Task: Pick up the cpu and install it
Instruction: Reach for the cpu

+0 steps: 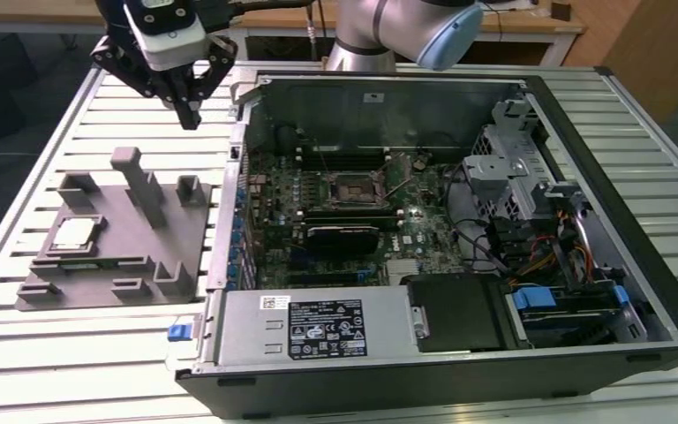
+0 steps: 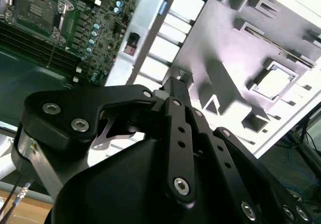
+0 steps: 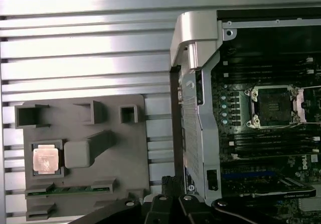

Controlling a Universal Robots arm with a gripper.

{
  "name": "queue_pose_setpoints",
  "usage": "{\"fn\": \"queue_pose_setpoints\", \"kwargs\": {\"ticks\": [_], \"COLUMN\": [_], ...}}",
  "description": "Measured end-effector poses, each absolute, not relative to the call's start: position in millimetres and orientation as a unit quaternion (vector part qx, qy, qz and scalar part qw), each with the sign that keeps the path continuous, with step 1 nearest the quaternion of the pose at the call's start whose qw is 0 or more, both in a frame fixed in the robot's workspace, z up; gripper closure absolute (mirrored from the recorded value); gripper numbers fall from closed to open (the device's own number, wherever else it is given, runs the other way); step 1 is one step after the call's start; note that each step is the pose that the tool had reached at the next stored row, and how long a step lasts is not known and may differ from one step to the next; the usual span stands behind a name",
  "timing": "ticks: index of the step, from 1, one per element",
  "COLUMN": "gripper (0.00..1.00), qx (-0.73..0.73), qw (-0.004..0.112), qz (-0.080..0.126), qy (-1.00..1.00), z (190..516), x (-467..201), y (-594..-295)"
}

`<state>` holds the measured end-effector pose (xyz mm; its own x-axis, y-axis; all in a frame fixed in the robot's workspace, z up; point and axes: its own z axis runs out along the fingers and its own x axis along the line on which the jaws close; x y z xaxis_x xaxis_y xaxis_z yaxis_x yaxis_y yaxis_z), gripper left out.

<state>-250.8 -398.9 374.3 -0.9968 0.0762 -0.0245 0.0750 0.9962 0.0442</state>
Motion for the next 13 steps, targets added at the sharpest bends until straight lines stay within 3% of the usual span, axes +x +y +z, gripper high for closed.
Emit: {"fn": "queue_pose_setpoints", "kwargs": {"ticks": [13], "gripper": [0.89], "qx": [0.038], "qw": [0.013], "qz": [0.022], "qy": [0.999], "z": [371.2], "x": [-279.1], "y": [-398.9]}}
